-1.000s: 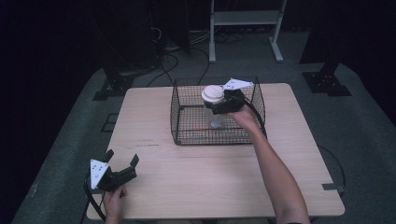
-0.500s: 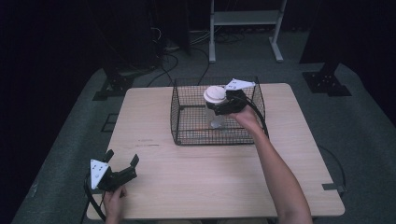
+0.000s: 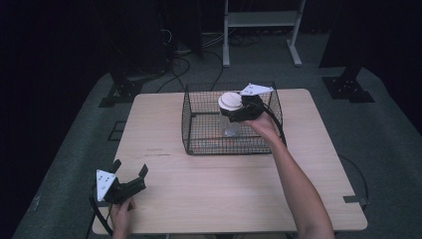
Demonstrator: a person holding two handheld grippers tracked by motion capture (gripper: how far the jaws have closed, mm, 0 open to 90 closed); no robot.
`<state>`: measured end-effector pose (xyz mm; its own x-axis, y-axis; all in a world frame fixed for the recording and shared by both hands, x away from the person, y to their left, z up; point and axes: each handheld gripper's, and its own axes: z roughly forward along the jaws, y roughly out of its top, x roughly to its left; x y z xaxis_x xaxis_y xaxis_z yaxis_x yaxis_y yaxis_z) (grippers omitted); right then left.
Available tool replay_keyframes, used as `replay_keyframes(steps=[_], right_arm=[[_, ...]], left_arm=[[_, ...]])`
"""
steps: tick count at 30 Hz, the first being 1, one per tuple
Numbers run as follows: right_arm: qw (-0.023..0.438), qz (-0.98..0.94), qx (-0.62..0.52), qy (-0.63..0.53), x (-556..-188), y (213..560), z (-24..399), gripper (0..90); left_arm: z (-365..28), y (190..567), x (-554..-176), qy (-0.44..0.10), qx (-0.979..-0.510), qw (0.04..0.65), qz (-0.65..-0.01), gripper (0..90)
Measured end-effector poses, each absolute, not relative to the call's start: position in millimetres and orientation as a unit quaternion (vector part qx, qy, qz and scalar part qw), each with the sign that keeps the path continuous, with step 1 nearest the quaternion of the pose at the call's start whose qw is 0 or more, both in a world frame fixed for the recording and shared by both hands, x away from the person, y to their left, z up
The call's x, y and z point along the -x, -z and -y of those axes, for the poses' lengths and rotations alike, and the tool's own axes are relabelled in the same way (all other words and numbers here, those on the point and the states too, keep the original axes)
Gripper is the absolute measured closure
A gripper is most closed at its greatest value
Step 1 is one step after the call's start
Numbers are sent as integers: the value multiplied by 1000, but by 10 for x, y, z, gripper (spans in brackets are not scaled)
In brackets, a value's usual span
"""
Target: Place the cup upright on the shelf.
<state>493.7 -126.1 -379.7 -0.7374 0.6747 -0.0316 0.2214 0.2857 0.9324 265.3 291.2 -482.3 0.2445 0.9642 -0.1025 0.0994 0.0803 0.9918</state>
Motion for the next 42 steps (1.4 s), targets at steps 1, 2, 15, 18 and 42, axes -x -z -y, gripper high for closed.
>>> replay_keyframes(steps=[1, 2, 15, 18, 42], right_arm=[[217, -772, -290, -522, -4937, 3797, 1261, 26], [218, -770, -293, -524, -4937, 3791, 1262, 25], [228, -756, -298, -536, -4900, 3691, 1294, 3], [224, -750, -300, -545, -4869, 3643, 1324, 3], [228, -735, -281, -574, -4439, 3282, 1538, 4]], left_arm=[[-2911, 4823, -2653, -387, -557, 558, -478, 0], [-2910, 4824, -2652, -388, -557, 558, -478, 0], [-2910, 4825, -2646, -388, -557, 558, -477, 0], [-2910, 4825, -2648, -387, -557, 558, -477, 0], [-2902, 4826, -2646, -389, -559, 557, -475, 0]])
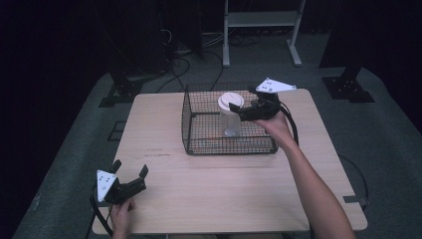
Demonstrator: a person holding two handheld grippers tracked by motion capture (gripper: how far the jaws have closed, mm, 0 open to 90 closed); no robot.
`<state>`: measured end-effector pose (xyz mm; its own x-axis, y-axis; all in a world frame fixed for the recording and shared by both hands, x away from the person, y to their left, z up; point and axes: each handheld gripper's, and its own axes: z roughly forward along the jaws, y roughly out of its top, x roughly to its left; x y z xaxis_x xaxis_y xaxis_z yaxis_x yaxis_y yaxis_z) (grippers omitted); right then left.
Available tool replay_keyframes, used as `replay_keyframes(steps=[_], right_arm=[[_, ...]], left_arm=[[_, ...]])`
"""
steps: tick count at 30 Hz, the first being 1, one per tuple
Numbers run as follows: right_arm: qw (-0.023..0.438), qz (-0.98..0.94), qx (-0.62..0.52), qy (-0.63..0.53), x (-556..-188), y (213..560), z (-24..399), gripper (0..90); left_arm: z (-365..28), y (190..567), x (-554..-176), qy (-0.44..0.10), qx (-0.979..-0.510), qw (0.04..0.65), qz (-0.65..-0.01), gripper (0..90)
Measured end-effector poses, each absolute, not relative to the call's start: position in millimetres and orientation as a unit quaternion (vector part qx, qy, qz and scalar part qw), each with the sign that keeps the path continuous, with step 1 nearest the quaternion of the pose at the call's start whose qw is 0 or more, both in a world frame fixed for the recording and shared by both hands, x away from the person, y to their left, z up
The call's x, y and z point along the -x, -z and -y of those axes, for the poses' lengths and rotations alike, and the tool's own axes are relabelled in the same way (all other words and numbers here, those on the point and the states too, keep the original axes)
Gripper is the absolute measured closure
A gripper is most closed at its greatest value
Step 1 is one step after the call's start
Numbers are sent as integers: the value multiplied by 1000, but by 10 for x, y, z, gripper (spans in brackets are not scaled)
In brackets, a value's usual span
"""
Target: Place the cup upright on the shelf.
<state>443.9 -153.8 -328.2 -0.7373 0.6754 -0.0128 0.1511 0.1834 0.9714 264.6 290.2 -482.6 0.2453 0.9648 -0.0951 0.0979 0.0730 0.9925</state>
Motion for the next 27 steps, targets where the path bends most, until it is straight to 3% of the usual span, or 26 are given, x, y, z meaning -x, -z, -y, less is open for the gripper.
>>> replay_keyframes(steps=[27], right_arm=[[231, -737, -285, -567, -4076, 3364, 1852, 4]], left_arm=[[-2896, 4825, -2648, -391, -561, 554, -475, 0]])
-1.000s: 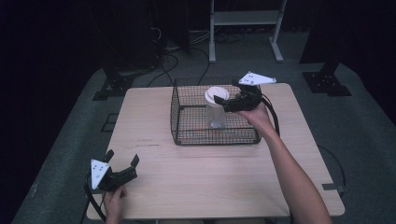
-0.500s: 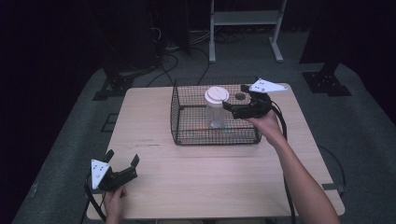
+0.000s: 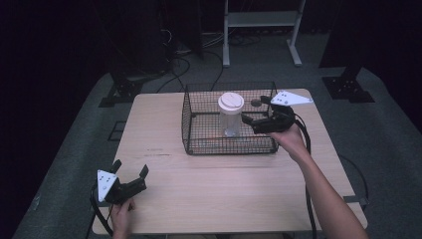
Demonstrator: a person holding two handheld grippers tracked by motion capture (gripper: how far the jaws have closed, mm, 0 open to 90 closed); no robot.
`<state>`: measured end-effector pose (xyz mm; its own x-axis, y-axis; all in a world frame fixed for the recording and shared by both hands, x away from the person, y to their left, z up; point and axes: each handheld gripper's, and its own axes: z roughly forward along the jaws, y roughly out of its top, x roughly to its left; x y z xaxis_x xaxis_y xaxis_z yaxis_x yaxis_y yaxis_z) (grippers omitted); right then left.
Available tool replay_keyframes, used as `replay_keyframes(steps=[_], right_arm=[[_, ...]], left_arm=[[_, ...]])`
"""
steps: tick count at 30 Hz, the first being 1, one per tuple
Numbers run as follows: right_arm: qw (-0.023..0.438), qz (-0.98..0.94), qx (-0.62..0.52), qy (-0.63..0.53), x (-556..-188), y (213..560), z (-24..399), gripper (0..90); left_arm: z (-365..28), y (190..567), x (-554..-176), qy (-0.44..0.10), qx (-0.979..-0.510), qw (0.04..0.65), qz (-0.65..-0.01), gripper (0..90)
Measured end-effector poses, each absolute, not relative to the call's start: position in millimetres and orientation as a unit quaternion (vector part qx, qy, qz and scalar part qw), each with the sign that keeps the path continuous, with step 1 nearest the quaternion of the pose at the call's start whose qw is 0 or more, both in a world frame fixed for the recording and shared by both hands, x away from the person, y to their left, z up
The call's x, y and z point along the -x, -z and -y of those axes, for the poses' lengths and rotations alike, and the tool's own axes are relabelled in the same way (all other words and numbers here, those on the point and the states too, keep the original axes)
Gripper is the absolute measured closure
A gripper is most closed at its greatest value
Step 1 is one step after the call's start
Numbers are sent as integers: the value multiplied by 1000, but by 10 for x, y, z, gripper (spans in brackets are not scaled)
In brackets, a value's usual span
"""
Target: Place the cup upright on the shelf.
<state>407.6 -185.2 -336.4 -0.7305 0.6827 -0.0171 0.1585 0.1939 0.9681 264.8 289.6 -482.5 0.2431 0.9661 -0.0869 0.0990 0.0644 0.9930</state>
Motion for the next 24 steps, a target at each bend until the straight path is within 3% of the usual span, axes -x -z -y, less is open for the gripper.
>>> replay_keyframes(steps=[24], right_arm=[[230, -741, -278, -566, -3770, 3564, 2024, 4]], left_arm=[[-2889, 4825, -2650, -393, -562, 553, -474, 0]])
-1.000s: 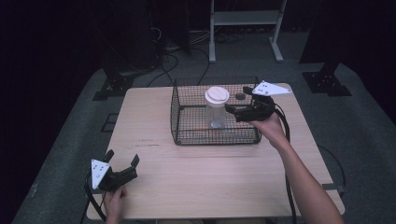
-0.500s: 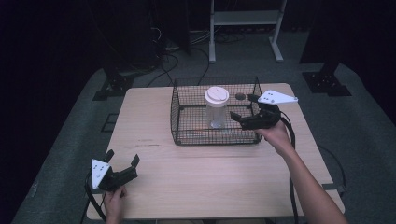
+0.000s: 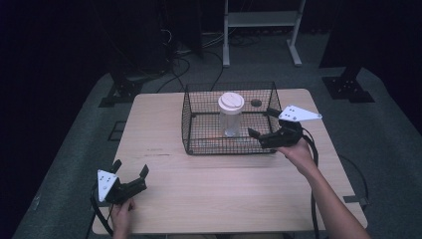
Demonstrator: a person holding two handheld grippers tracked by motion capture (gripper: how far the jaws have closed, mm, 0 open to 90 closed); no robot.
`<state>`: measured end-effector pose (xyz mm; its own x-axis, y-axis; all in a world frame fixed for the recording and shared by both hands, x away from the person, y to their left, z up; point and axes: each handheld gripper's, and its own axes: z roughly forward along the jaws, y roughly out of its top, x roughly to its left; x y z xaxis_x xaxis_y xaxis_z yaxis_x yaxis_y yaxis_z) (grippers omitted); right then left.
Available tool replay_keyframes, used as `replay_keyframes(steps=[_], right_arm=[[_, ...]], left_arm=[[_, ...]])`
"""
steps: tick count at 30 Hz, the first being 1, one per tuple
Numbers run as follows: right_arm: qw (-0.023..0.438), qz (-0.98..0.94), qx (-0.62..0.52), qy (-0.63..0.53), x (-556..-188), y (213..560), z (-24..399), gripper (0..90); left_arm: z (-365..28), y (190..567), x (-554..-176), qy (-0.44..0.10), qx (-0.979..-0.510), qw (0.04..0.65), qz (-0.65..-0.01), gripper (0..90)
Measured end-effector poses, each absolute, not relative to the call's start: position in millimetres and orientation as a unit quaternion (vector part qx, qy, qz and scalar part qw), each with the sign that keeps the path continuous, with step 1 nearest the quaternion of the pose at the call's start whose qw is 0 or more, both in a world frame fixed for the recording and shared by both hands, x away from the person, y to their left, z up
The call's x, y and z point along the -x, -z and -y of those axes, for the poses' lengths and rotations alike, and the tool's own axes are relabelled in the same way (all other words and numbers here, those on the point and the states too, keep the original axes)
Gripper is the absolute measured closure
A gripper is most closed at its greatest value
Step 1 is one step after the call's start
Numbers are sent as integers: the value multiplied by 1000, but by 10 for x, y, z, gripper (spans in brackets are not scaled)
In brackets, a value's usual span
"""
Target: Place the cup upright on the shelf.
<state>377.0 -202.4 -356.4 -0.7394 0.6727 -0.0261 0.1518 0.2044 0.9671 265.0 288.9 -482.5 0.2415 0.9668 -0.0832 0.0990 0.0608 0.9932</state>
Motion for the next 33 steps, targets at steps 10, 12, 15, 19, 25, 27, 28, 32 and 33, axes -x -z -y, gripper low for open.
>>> replay_keyframes(steps=[10, 12, 15, 19, 25, 27, 28, 32, 33], right_arm=[[225, -741, -273, -570, -3662, 3625, 2066, 4], [225, -740, -274, -571, -3640, 3642, 2080, 4], [225, -740, -274, -571, -3609, 3671, 2103, 4], [222, -741, -279, -570, -3566, 3736, 2140, 4], [223, -741, -280, -567, -3504, 3789, 2177, 3], [222, -741, -281, -568, -3493, 3800, 2184, 4], [217, -742, -282, -568, -3471, 3816, 2197, 4], [216, -738, -279, -575, -3419, 3835, 2213, 4], [218, -738, -279, -574, -3407, 3841, 2217, 4]], left_arm=[[-2887, 4825, -2650, -393, -562, 552, -474, 0], [-2887, 4825, -2650, -393, -562, 553, -474, 0], [-2884, 4825, -2650, -394, -562, 552, -474, 0], [-2879, 4825, -2649, -395, -563, 550, -473, 0], [-2882, 4825, -2649, -394, -563, 551, -474, 0], [-2882, 4825, -2649, -394, -563, 551, -474, 0], [-2882, 4824, -2649, -394, -563, 551, -473, 0], [-2883, 4824, -2649, -394, -563, 551, -474, 0], [-2883, 4825, -2649, -394, -562, 551, -474, 0]])
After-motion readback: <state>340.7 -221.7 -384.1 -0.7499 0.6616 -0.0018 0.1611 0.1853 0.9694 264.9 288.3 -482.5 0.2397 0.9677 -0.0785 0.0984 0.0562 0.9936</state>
